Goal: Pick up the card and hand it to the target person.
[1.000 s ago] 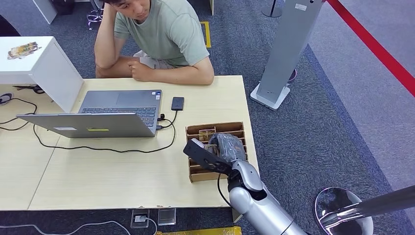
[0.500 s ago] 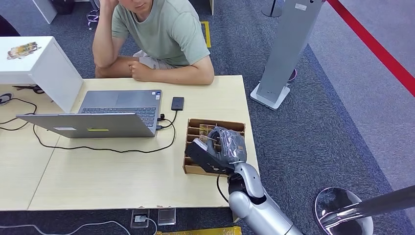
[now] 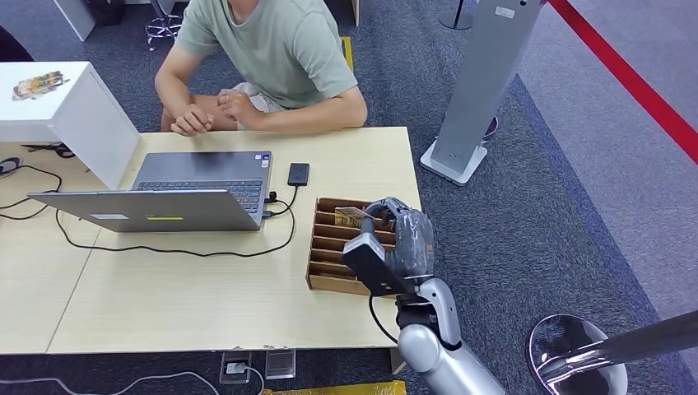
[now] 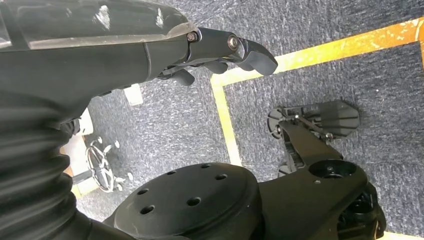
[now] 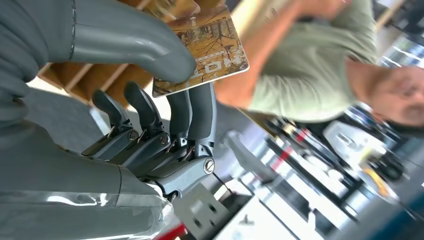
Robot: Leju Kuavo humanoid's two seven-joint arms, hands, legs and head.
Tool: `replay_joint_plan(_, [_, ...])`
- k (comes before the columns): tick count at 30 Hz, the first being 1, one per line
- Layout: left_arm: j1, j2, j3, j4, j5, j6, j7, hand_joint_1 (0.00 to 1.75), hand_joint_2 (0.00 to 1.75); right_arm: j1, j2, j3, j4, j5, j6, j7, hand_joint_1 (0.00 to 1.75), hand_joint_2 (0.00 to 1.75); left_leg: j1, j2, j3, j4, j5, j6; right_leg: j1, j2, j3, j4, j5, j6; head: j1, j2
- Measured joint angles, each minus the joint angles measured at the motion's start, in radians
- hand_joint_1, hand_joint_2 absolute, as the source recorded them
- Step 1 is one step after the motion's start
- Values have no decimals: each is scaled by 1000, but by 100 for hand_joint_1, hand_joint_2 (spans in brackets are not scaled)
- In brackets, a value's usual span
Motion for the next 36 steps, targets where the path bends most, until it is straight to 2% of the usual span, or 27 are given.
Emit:
replay_joint_plan(6, [-2,0,-1,0,-25,-5,14,0,175,-95,17,5,78,-91,104,61,152,175,0,0,-1,0,0,0,0,0,0,0,0,0,0,0])
replay_joint_plan(11, [-8,0,-6,0,-36,-8,14,0,175,-316,94,22,311,-164,140,58,152,175,0,0,-1,0,1,0,0,-1,0,2,0,0,0,0])
replay_joint_plan(19, [-11,0,-10,0,-30,-7,14,0,175,-549,218,57,626,-121,145,88,152,175,0,-1,-2,0,1,0,0,-1,-2,2,0,0,0,0])
replay_joint_plan(24, [-11,0,-16,0,-15,-5,14,0,175,-617,258,94,751,-56,128,127,152,175,0,-1,-1,0,1,0,0,-2,-1,2,0,0,0,0])
replay_joint_plan(28, [-11,0,-21,0,-12,-7,16,0,175,-635,266,108,816,-49,119,134,0,175,0,-1,-1,0,1,0,0,-1,-1,2,0,0,1,0])
replay_joint_plan(36, [-10,0,-26,0,-11,-16,7,0,175,-639,267,111,883,-58,97,121,0,175,0,-1,-1,0,1,0,0,-1,-1,1,0,0,0,0])
